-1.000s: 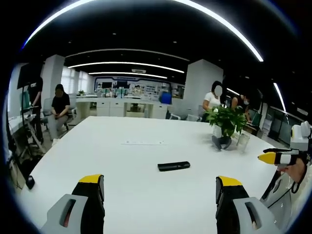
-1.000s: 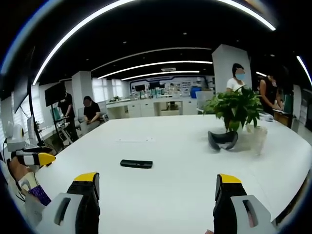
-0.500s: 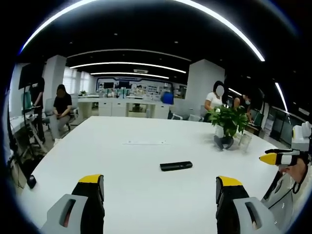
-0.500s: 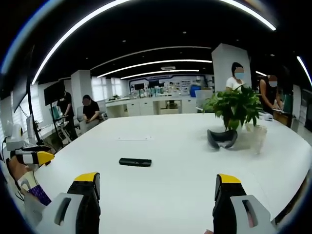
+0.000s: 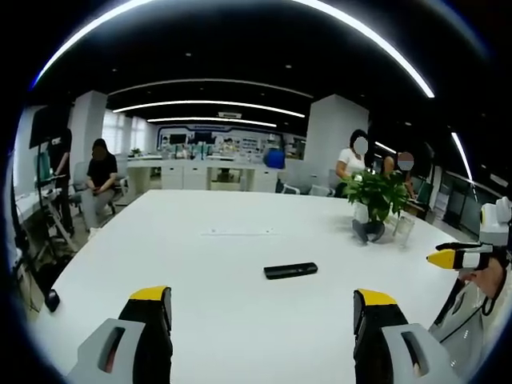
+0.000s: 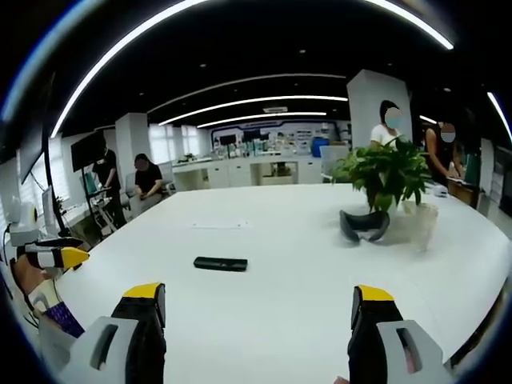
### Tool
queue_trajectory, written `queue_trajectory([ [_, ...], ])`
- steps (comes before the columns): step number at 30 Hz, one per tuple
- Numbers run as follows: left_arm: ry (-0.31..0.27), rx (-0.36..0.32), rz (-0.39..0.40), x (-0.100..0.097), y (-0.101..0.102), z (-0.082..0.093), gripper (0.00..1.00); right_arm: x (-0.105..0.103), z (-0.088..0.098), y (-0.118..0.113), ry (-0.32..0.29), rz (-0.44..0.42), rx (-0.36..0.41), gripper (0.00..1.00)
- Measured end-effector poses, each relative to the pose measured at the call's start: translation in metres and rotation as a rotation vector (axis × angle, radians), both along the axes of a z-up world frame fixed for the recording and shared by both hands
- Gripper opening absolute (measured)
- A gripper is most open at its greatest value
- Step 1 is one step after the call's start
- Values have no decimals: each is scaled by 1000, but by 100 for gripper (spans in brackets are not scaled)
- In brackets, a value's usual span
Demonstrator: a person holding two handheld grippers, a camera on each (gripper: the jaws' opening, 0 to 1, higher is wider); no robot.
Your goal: Press the specified remote control buttons in sequence, fully releasing each button before pressing the next.
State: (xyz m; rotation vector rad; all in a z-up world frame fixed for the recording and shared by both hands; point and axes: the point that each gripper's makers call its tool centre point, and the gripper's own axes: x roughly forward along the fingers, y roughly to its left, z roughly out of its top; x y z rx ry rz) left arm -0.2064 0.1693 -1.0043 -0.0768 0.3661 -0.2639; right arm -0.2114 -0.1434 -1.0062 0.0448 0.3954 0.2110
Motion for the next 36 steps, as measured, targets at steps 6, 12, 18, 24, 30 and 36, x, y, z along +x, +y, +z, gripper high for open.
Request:
queue_trajectory([
  [6,10,35,-21,7,0,-2,95,-1,-1,3,0,9,3,94],
  [12,7,57,-49,18,-3,0,93,-1,-4,9,14,22,34,89],
  [18,15,107,-115,32,-11,3,87,0,-7,13,43,34,86,75],
  [24,45,122,-192,45,-23,1,88,-2,-11,13,73,44,82,58],
  [30,58,171,-267,61,-31,-3,88,-2,-13,13,108,56,78,40],
  [36,57,221,-337,85,-39,-3,87,-5,-19,11,139,61,59,22],
])
